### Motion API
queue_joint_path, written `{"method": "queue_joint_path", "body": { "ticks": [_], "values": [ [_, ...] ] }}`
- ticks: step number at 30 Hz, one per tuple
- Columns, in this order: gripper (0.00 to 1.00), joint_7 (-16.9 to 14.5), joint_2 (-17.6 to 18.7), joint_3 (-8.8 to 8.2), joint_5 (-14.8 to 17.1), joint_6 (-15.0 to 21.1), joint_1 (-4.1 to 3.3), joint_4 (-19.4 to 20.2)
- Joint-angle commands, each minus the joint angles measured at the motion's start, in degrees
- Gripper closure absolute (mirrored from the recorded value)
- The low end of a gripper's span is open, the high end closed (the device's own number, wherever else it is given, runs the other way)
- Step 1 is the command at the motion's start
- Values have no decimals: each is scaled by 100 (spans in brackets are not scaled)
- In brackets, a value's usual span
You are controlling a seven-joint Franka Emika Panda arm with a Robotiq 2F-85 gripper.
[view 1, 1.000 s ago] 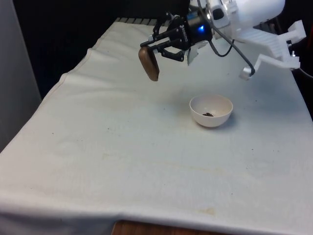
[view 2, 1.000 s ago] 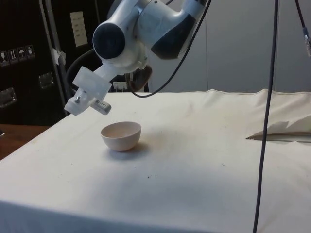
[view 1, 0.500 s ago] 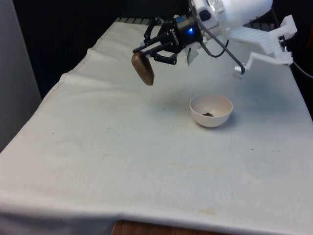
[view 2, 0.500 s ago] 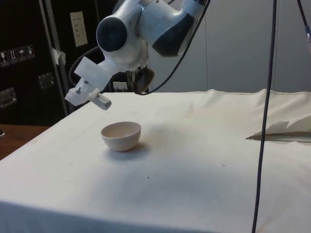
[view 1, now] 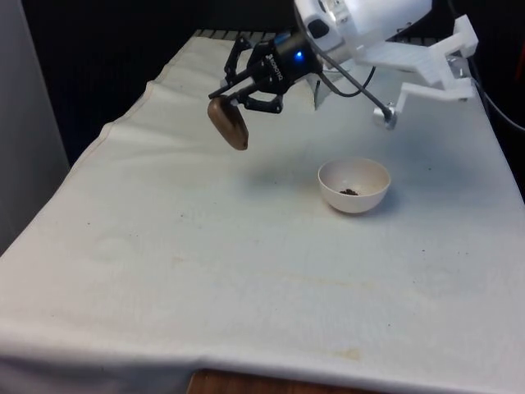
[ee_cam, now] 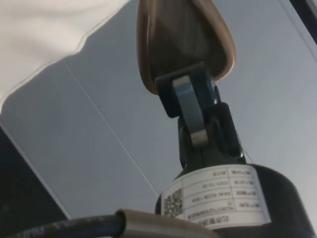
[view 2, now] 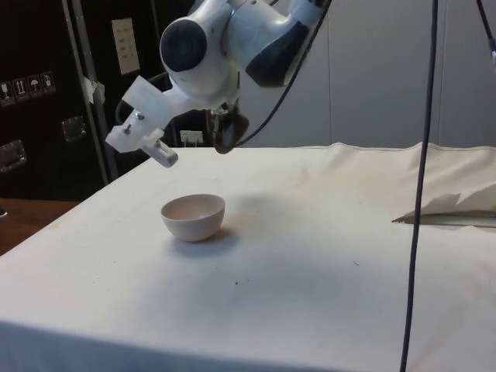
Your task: Pour the coffee beans from the cup into the bowl.
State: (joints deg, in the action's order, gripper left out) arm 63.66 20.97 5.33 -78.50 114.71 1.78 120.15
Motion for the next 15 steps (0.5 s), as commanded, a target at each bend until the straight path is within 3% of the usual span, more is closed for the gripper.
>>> {"method": "queue_joint_path", "body": {
  "ticks": [1,4,5,6,14,15],
  "values": [
    [100,-86,-46,-29,69,195,69,34],
    [100,-115,-46,-166,92,367,69,34],
    [100,-40,-6,-166,46,241,0,0],
    [100,-120,-40,-195,86,401,63,29],
    [100,-201,-40,-424,155,705,74,23],
    [100,-109,-6,-441,86,590,11,-6]
  ]
}}
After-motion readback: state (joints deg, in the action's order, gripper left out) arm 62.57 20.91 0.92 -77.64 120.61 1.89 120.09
